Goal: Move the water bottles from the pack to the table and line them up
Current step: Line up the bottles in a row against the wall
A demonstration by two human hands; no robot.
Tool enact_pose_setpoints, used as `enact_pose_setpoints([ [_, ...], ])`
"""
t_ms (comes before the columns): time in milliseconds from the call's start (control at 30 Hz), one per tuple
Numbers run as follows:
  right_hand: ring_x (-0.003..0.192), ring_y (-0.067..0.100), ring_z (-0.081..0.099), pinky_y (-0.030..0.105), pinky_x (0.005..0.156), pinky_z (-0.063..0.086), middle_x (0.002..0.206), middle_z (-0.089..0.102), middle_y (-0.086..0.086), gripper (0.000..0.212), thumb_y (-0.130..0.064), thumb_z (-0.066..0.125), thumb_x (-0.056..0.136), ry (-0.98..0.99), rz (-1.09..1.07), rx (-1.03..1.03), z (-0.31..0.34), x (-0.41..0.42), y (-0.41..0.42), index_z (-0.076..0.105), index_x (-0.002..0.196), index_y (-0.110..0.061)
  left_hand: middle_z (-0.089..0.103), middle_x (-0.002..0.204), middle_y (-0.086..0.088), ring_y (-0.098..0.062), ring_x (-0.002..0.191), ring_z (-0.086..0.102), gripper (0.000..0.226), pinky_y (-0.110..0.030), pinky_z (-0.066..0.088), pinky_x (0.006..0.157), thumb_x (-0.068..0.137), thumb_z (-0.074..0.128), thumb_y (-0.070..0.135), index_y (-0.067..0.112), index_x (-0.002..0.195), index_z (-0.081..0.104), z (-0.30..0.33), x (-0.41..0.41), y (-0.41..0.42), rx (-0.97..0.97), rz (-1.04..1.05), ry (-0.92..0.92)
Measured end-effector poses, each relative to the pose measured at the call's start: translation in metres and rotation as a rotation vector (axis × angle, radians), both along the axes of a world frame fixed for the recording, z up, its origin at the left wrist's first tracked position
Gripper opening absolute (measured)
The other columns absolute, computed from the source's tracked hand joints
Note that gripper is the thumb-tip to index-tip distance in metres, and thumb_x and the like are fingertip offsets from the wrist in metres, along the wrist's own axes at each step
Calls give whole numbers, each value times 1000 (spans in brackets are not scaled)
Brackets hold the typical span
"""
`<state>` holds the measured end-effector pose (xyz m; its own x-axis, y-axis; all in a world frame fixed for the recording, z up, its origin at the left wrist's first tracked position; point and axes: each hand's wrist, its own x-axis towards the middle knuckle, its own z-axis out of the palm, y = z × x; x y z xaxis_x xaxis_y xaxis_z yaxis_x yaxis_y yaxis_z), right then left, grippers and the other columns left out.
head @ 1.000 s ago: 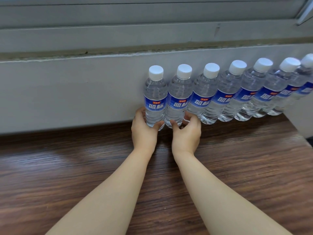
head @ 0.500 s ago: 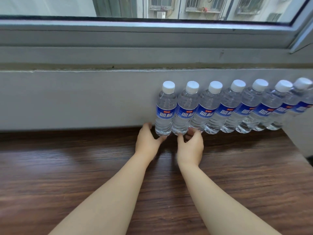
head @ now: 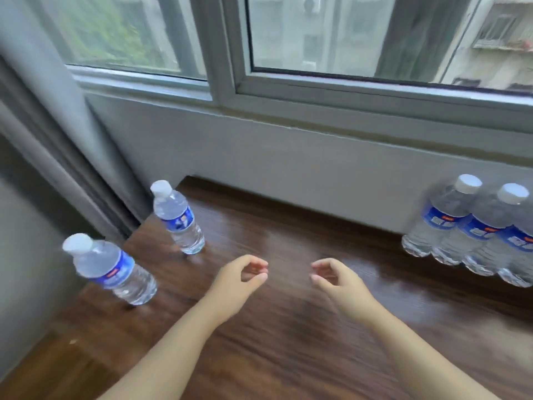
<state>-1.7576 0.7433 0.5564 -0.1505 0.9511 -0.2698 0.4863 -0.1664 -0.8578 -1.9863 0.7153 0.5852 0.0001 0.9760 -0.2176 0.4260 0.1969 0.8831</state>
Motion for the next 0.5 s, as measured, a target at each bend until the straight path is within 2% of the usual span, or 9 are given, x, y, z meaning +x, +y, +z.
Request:
enact_pose_setpoints([
  [67, 95, 11, 65, 26, 81, 52, 97, 69, -9, 17, -20, 65, 88, -10, 103, 0, 7, -35, -3, 61, 95, -36, 73, 93, 0, -8, 88, 68, 19, -19, 52, 83, 86, 67, 7, 25, 91, 68, 5, -43, -29, -13, 124, -32],
  [100, 95, 9, 66, 28, 84, 52, 96, 69, -10, 18, -21, 66, 88, -11, 146, 15, 10, -53, -4, 61, 95, -36, 73, 94, -2, -12, 89, 69, 19, -21, 53, 84, 85, 68, 6, 24, 91, 68, 6, -62, -44, -18, 193, -46],
  [233, 93, 9, 64, 17, 79, 46, 95, 67, -10, 23, -14, 65, 88, 52, 234, 88, 26, -132, -3, 59, 105, -28, 74, 91, -4, -22, 93, 68, 17, -26, 52, 86, 85, 67, 2, 18, 90, 69, 0, -130, -95, -26, 473, -87],
  [300, 95, 8, 64, 20, 81, 48, 101, 66, -8, 30, -13, 65, 87, 81, 222, 112, 29, -168, 1, 56, 114, -25, 73, 90, -6, -27, 94, 67, 16, -30, 51, 86, 84, 68, 2, 16, 89, 69, -10, -157, -113, -35, 589, -99],
  [367, 99, 10, 62, 25, 88, 49, 108, 62, -6, 43, -17, 69, 85, 104, 202, 126, 28, -201, 6, 50, 123, -22, 70, 94, -5, -26, 96, 66, 15, -26, 51, 82, 83, 70, 6, 17, 93, 67, -21, -175, -123, -53, 680, -96],
  [433, 107, 11, 55, 27, 92, 44, 118, 55, -6, 62, -24, 74, 80, 103, 179, 125, 26, -229, 13, 42, 134, -21, 65, 107, -2, -18, 98, 65, 31, -23, 49, 82, 80, 74, 11, 19, 107, 60, -29, -188, -123, -59, 756, -88],
  [500, 118, 12, 47, 27, 97, 40, 129, 47, -4, 80, -28, 78, 75, 100, 135, 129, 23, -252, 22, 35, 141, -18, 55, 122, 3, -14, 108, 58, 60, -27, 46, 91, 76, 79, 16, 20, 127, 48, -32, -197, -115, -43, 778, -91],
])
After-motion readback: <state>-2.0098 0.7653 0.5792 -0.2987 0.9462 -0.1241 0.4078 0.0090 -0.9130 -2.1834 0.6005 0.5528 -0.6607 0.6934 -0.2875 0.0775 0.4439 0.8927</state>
